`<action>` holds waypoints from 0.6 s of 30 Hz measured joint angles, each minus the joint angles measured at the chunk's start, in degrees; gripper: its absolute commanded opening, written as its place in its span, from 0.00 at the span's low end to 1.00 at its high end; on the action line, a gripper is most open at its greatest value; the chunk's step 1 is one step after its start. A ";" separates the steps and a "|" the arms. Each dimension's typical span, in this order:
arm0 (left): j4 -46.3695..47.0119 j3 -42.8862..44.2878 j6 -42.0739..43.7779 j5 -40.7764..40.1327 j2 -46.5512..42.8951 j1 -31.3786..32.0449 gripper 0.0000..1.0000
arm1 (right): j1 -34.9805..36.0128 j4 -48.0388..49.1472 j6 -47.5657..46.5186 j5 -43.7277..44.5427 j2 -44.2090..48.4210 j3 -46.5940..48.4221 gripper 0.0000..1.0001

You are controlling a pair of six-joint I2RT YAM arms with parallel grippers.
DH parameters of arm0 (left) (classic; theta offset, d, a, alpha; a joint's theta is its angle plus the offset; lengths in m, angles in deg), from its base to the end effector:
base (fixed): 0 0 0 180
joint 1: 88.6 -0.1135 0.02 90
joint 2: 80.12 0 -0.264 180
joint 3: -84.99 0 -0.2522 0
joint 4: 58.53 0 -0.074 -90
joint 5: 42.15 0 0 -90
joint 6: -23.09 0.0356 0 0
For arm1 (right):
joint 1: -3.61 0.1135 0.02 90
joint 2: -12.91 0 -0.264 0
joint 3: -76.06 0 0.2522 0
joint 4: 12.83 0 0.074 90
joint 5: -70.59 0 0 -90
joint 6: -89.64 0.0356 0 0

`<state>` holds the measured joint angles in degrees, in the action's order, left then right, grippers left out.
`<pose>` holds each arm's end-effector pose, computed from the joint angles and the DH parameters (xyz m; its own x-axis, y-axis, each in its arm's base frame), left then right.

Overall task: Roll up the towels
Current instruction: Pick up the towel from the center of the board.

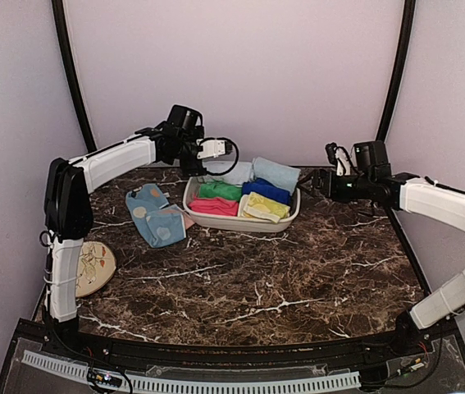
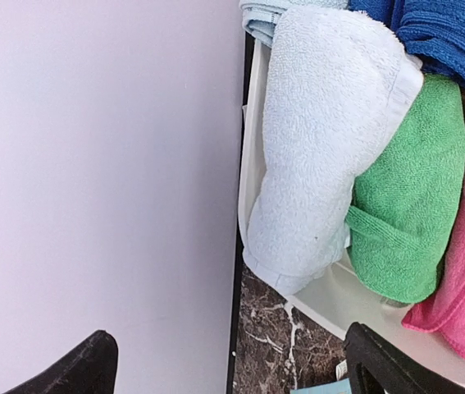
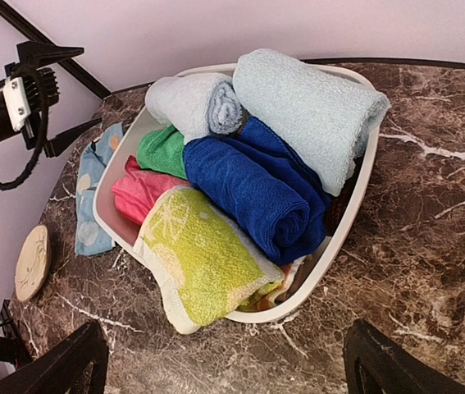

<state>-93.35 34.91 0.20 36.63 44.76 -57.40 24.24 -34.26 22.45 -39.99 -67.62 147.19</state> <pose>0.4456 -0.2618 0.2981 0.1698 0.9536 -0.2486 0.5328 0.1233 0.8372 0.2928 0.1236 0.2777 -0.6795 0.1320 -0.7217 -0.3785 0.7796 0.4990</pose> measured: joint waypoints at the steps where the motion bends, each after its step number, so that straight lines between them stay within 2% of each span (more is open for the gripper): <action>1: -0.94 0.28 -0.52 0.00 -0.44 -0.31 0.97 | 0.07 -0.22 -0.04 0.17 0.24 0.00 1.00; 4: -6.73 2.27 -4.66 1.49 -1.09 -1.03 0.90 | 1.18 -0.94 -0.24 1.31 0.52 0.07 1.00; 8: -15.78 0.52 -13.90 7.74 -4.98 -4.26 0.82 | 7.48 -1.97 -1.36 4.44 0.52 0.11 1.00; 12: -18.38 -16.48 -22.71 14.88 -17.03 -10.99 0.80 | 14.69 -2.21 -1.99 6.71 0.44 0.13 1.00; 15: -17.42 -31.56 -27.43 16.28 -24.87 -14.80 0.68 | 20.68 -1.53 -2.16 8.00 -1.01 0.31 1.00; 18: -16.55 -37.40 -31.65 16.44 -24.06 -14.05 0.63 | 25.75 0.28 -1.46 7.69 -5.79 1.81 0.98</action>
<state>-109.90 -2.48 -31.45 53.06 20.69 -71.45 49.98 -33.97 20.98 -32.29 -73.41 149.00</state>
